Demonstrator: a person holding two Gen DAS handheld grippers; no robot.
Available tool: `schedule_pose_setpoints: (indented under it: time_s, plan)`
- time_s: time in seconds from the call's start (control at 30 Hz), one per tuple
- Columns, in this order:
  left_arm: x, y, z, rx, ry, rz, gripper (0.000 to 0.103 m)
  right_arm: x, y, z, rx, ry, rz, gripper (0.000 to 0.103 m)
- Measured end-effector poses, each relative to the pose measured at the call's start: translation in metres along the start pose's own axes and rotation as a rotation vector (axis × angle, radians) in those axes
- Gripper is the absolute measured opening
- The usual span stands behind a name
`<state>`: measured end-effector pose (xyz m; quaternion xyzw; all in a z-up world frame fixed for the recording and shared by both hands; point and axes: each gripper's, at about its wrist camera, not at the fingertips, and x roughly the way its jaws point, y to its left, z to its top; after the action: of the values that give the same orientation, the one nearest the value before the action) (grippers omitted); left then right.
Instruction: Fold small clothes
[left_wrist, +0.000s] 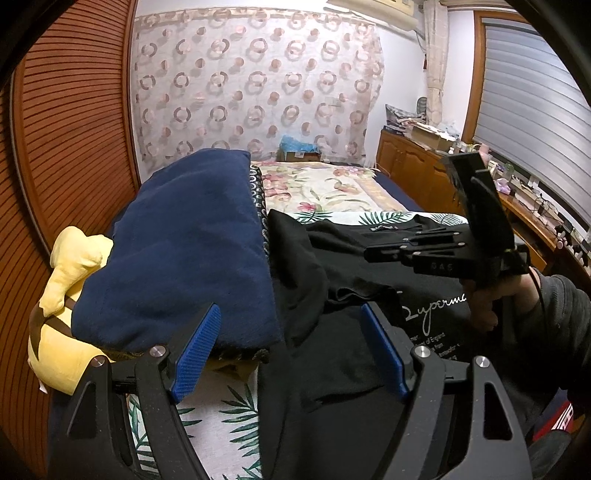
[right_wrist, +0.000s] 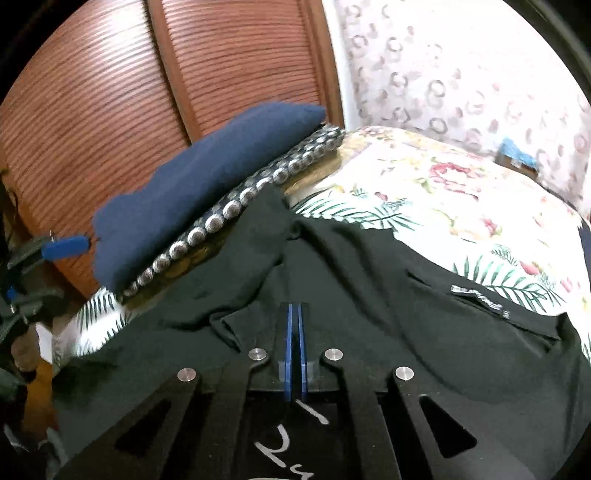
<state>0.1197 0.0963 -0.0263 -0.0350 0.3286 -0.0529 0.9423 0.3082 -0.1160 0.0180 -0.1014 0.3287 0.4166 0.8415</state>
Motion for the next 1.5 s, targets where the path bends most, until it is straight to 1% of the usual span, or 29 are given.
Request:
schedule_pose_setpoints:
  time_s: [0.1,0.13,0.17,0.2,0.23,0.27,0.33,0.5,0.57,0.6,0.63,0.7,0.8,0.87,0.97,1.03,1.1,1.13,1.17,1.2,1.23,1.27,1.3,1.33,1.37,1.4,1.47,1.5]
  plan:
    - [0.0,-0.001,0.0,-0.001,0.0,0.0,0.078,-0.004,0.002,-0.001,-0.001,-0.002,0.03,0.003]
    - [0.0,0.0,0.0,-0.002,0.001,0.0,0.078,-0.003,0.005,-0.001,-0.007,0.003,0.039,0.006]
    - [0.0,0.0,-0.001,-0.004,0.002,-0.002,0.078,0.0,0.01,-0.001,-0.018,0.012,0.038,0.013]
    - [0.0,-0.001,-0.001,-0.005,0.003,-0.002,0.078,0.004,0.013,-0.001,-0.031,0.025,0.037,0.017]
    - [0.0,-0.002,0.0,-0.005,0.006,-0.002,0.078,0.01,0.017,-0.002,-0.043,0.042,0.044,0.023]
    - [0.0,-0.003,-0.001,-0.003,0.008,-0.002,0.078,0.014,0.021,0.0,-0.048,0.062,0.056,0.028]
    - [0.0,-0.004,-0.002,-0.001,0.011,0.0,0.078,0.025,0.025,0.0,-0.059,0.089,0.067,0.029]
    - [0.0,-0.002,-0.002,-0.009,0.013,0.003,0.078,0.043,0.031,0.002,-0.1,0.124,0.059,0.028]
    - [0.0,-0.002,-0.002,-0.011,0.014,0.004,0.078,0.043,0.03,0.003,-0.112,0.119,0.059,0.008]
    - [0.001,-0.001,-0.002,-0.011,0.013,0.003,0.078,0.042,0.029,0.004,-0.111,0.118,0.065,0.008]
    - [0.001,-0.001,-0.002,-0.011,0.013,0.002,0.078,0.04,0.027,0.004,-0.105,0.107,0.067,0.005]
    - [0.002,-0.002,-0.002,-0.011,0.015,0.0,0.078,0.033,0.022,0.005,-0.084,0.077,0.063,0.004]
    - [0.004,-0.005,-0.002,-0.006,0.018,-0.007,0.078,0.026,0.008,0.008,-0.031,0.031,0.0,0.004]
    - [0.005,-0.007,-0.001,0.001,0.018,-0.013,0.078,0.021,-0.006,0.009,0.011,0.01,-0.074,0.004]
    - [0.008,-0.009,0.003,0.012,0.015,-0.016,0.078,0.018,-0.029,0.008,0.079,0.016,-0.176,0.004]
    - [0.01,-0.012,0.007,0.02,0.01,-0.017,0.078,0.015,-0.036,0.005,0.098,0.013,-0.202,0.004]
    - [0.013,-0.016,0.013,0.027,0.007,-0.014,0.078,0.011,-0.042,0.002,0.108,0.011,-0.238,0.008]
    - [0.015,-0.018,0.016,0.031,0.005,-0.016,0.079,0.01,-0.045,0.001,0.113,0.011,-0.25,0.012]
    - [0.018,-0.021,0.019,0.037,0.003,-0.022,0.079,0.007,-0.049,-0.001,0.119,0.013,-0.257,0.018]
    - [0.02,-0.023,0.022,0.043,0.004,-0.026,0.078,0.005,-0.051,-0.001,0.125,0.016,-0.261,0.022]
    - [0.024,-0.027,0.025,0.052,0.006,-0.028,0.079,0.003,-0.055,-0.003,0.13,0.018,-0.263,0.027]
    - [0.028,-0.031,0.029,0.068,0.011,-0.033,0.078,0.001,-0.058,-0.005,0.133,0.02,-0.268,0.037]
    - [0.033,-0.033,0.031,0.081,0.016,-0.039,0.076,-0.001,-0.059,-0.008,0.132,0.024,-0.275,0.041]
    - [0.038,-0.037,0.033,0.096,0.025,-0.042,0.068,-0.002,-0.063,-0.011,0.129,0.03,-0.289,0.044]
    - [0.045,-0.04,0.036,0.109,0.041,-0.046,0.062,-0.005,-0.064,-0.013,0.124,0.036,-0.303,0.044]
    - [0.05,-0.042,0.038,0.116,0.053,-0.053,0.06,-0.003,-0.066,-0.015,0.121,0.043,-0.318,0.044]
    - [0.068,-0.046,0.043,0.125,0.092,-0.061,0.051,-0.006,-0.071,-0.019,0.114,0.055,-0.338,0.044]
    - [0.072,-0.049,0.044,0.13,0.103,-0.054,0.05,-0.007,-0.074,-0.022,0.113,0.06,-0.341,0.044]
